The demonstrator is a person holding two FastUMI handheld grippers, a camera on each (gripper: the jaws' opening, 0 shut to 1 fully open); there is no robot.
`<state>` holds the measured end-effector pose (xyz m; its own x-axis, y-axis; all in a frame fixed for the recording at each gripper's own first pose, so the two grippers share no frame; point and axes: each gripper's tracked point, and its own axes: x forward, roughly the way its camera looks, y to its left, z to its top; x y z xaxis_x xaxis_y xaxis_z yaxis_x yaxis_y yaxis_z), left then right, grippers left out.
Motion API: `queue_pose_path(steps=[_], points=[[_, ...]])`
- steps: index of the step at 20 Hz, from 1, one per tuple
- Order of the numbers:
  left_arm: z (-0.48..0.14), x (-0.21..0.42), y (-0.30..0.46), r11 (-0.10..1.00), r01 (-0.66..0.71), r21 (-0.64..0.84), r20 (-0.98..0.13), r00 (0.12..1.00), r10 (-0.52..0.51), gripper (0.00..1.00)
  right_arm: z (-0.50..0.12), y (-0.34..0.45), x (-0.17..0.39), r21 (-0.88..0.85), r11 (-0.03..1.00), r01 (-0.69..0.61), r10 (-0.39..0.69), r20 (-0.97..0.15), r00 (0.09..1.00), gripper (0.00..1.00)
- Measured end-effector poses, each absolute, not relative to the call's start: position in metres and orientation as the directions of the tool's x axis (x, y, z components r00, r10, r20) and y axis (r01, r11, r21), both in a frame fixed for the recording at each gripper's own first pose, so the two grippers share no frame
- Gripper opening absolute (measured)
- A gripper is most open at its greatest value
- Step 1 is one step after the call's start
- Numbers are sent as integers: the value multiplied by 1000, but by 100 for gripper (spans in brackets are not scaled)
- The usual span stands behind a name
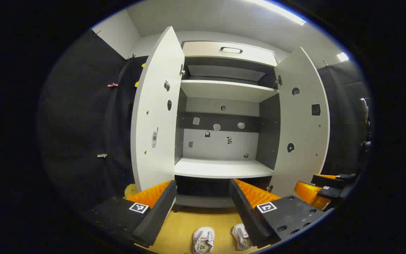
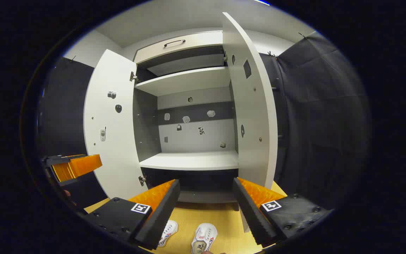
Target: Grab one shoe with the right hand and put it into the shoe cabinet, grab the other shoe with the left hand and put it into the shoe cabinet; then close the right door with the right hand and the left door with the left hand.
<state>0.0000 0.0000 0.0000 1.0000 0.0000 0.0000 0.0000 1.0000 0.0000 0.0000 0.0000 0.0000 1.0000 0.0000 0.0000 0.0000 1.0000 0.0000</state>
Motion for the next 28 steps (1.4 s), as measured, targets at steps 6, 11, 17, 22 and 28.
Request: queue_pose_path(steps=[6,11,17,22,28], points=[[-14,10,10,999,49,-9,-7,999,-49,95,-14,12,10,-9,1000,20,-20,-34,999,99],[-17,12,26,999,46,-8,-4,999,-46,95,-18,12,11,-9,998,55,-55,-45,997,99],[-22,10,24,996,85,-15,-21,996,-85,95,-21,13,6,-29,996,86,-87,-48,995,98],[-23,5,24,994,110,5,-33,993,-110,95,-33,-3,2,-27,990,137,-139,-89,986,98],[-43,-4,35,994,110,3,-79,991,-109,95,-73,-10,-2,-59,985,160,-168,-188,968,98]])
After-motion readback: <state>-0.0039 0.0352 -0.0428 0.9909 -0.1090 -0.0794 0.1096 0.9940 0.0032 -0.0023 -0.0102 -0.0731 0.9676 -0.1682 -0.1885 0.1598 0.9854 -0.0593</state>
